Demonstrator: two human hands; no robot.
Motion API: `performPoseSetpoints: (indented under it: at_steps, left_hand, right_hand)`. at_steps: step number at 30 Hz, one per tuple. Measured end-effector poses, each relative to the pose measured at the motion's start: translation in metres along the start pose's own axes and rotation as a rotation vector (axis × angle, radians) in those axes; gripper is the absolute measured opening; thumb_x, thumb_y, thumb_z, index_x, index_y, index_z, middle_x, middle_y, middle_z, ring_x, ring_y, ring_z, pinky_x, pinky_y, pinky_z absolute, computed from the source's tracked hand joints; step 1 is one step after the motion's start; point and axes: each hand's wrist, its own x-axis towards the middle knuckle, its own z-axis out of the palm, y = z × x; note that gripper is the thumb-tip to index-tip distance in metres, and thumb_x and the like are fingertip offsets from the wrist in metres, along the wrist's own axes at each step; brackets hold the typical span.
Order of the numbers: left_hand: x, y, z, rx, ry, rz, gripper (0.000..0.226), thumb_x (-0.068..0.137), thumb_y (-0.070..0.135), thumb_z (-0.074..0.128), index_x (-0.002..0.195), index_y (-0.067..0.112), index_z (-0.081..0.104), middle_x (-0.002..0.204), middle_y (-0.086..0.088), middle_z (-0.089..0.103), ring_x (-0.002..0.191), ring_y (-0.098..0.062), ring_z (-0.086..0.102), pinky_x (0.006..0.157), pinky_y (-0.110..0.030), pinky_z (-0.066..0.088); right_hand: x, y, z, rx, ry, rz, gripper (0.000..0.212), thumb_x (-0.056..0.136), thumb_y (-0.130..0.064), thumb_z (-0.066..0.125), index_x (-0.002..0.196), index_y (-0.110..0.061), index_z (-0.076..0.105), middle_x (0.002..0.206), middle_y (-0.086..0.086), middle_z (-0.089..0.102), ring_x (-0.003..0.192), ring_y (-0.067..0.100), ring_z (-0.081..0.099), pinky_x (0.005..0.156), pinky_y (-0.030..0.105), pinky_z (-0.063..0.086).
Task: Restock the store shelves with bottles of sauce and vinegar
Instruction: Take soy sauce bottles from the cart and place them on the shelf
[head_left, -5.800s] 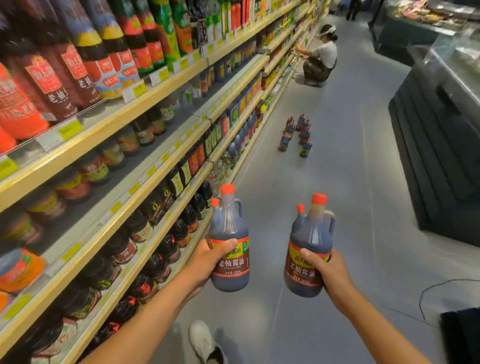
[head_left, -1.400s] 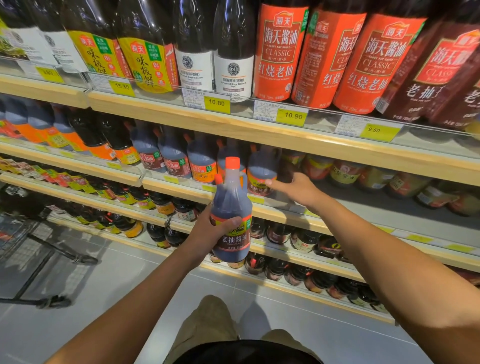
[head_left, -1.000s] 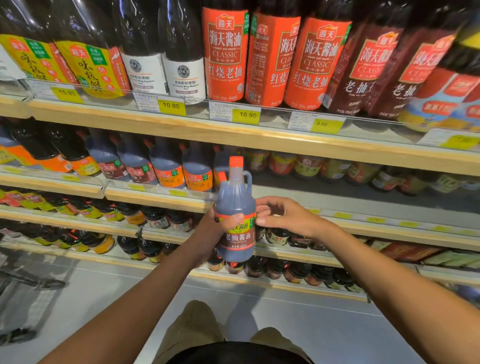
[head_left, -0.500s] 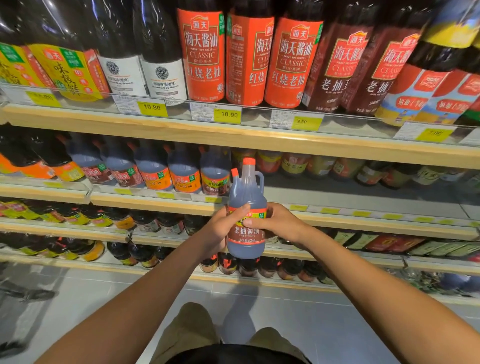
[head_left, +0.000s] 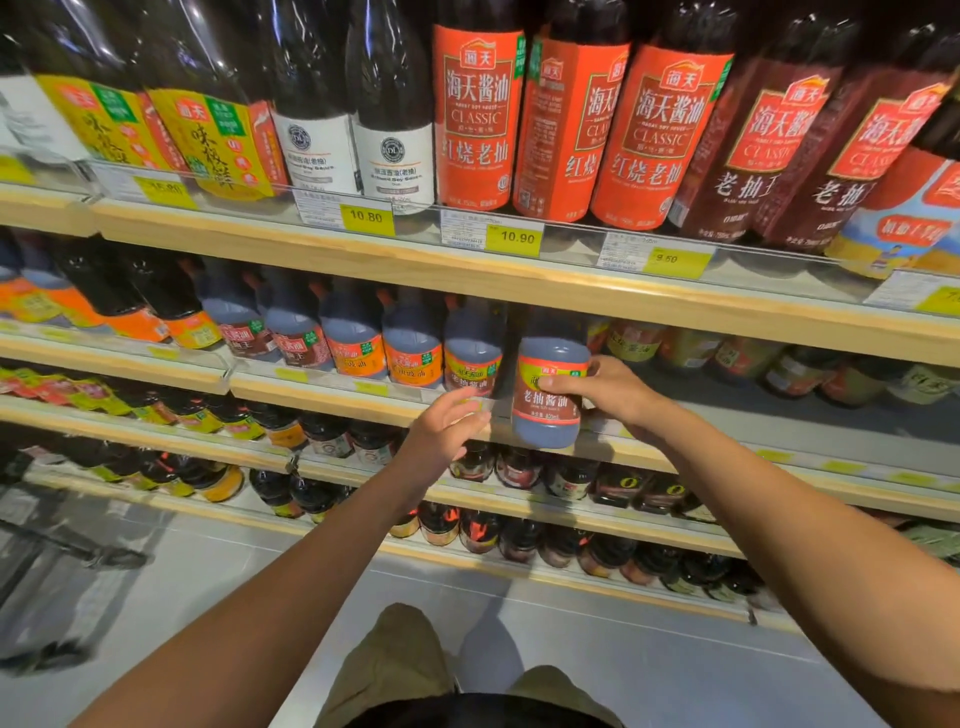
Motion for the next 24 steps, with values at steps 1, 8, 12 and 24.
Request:
performPoseSetpoints:
  at_steps: [1, 8, 12, 24]
  left_hand:
    - [0.0, 0.0, -0.003, 0.029, 0.012, 0.014, 0.045, 0.103, 0.027, 0.063, 0.146, 0.024, 0.051, 0.147, -0.001, 0.056, 0.133, -0.021, 0.054, 0.114, -0.048, 0.043]
    - [0.006, -0.008, -0.012, 0.237, 0.041, 0.096, 0.055, 0.101, 0.018, 0.066, 0.152, 0.02, 0.046, 0.157, -0.005, 0.047, 0.14, -0.028, 0.05, 0.113, -0.039, 0.042]
    - [0.008, -0.008, -0.015, 0.31, 0.055, 0.112, 0.058, 0.101, 0.023, 0.066, 0.154, 0.025, 0.043, 0.159, 0.0, 0.043, 0.142, -0.027, 0.047, 0.108, -0.035, 0.042]
    - [0.013, -0.002, -0.017, 0.534, 0.1, 0.121, 0.067, 0.098, 0.03, 0.066, 0.157, 0.034, 0.035, 0.158, 0.0, 0.042, 0.136, -0.018, 0.051, 0.098, -0.049, 0.057]
  right_hand:
    - [0.005, -0.003, -0.004, -0.014, 0.035, 0.02, 0.073, 0.041, -0.06, 0.093, 0.101, -0.023, 0.075, 0.094, -0.008, 0.08, 0.087, 0.008, 0.076, 0.07, 0.021, 0.057]
    - [0.032, -0.005, -0.013, -0.035, 0.124, 0.115, 0.102, 0.042, -0.069, 0.091, 0.126, -0.018, 0.068, 0.122, 0.0, 0.071, 0.108, 0.017, 0.068, 0.102, 0.038, 0.053]
    - [0.038, 0.003, -0.011, -0.092, 0.186, 0.14, 0.082, 0.06, -0.058, 0.091, 0.124, -0.011, 0.068, 0.119, 0.001, 0.068, 0.094, 0.009, 0.065, 0.077, 0.025, 0.053]
    - [0.04, 0.029, -0.011, -0.179, 0.189, 0.103, 0.03, 0.063, -0.034, 0.097, 0.068, -0.022, 0.07, 0.048, -0.022, 0.062, 0.044, -0.01, 0.056, 0.039, 0.006, 0.035]
